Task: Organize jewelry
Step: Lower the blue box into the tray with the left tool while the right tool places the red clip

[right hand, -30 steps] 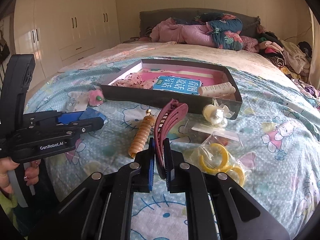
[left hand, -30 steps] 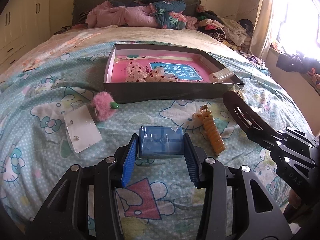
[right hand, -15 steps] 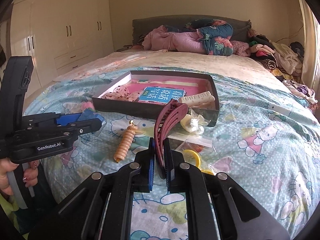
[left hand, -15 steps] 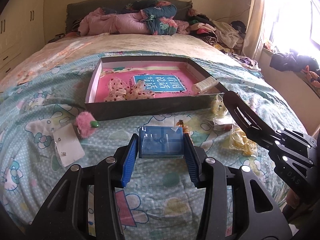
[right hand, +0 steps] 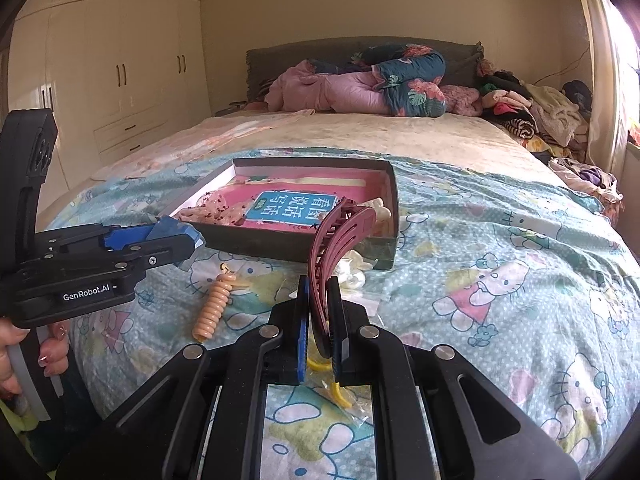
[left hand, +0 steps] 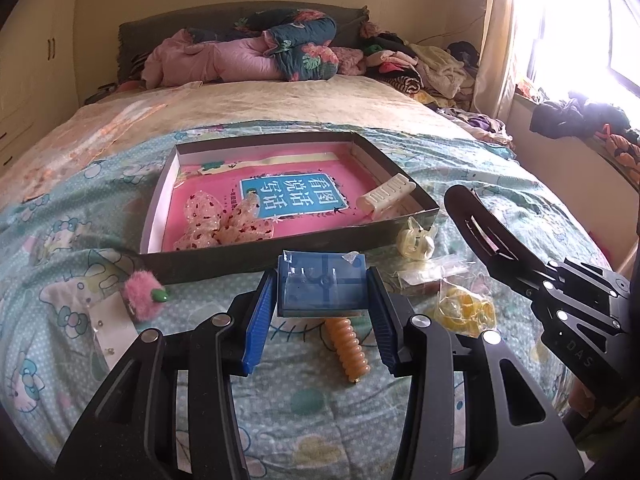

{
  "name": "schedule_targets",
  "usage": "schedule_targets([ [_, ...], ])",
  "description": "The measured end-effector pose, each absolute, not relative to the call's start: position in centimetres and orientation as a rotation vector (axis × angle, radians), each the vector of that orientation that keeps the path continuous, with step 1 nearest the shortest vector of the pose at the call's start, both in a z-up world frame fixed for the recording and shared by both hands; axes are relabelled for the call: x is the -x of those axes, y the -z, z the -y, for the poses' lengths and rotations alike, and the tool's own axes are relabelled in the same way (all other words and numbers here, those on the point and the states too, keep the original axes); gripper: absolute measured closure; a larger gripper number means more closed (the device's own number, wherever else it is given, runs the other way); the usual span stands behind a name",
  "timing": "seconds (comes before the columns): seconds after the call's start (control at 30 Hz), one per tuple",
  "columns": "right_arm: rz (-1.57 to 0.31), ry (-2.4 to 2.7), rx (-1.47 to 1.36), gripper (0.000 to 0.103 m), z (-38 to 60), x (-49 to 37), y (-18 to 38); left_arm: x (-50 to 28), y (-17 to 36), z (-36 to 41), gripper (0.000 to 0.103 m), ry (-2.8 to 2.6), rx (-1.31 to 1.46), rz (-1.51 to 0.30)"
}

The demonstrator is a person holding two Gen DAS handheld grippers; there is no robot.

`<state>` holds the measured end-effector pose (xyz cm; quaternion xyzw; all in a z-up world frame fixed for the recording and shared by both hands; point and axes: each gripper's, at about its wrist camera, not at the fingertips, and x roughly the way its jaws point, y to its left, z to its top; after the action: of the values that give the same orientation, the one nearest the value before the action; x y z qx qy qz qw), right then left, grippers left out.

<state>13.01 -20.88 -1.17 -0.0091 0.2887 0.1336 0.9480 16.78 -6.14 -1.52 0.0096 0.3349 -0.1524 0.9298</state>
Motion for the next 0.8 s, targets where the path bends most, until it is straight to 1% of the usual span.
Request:
schedule_targets([
  [0.37, -0.589, -0.262, 0.02, 0.094, 21.4, -15.3, 0.9, -19.0, 0.8, 6.2, 0.067, 0.3, -0.021, -0.671],
  [0.8, -0.597, -0.273, 0.028, 0.094, 20.7, -19.6, 0.4, -22.6, 1.4, 5.9, 0.067, 0.279, 0.001, -0.69],
])
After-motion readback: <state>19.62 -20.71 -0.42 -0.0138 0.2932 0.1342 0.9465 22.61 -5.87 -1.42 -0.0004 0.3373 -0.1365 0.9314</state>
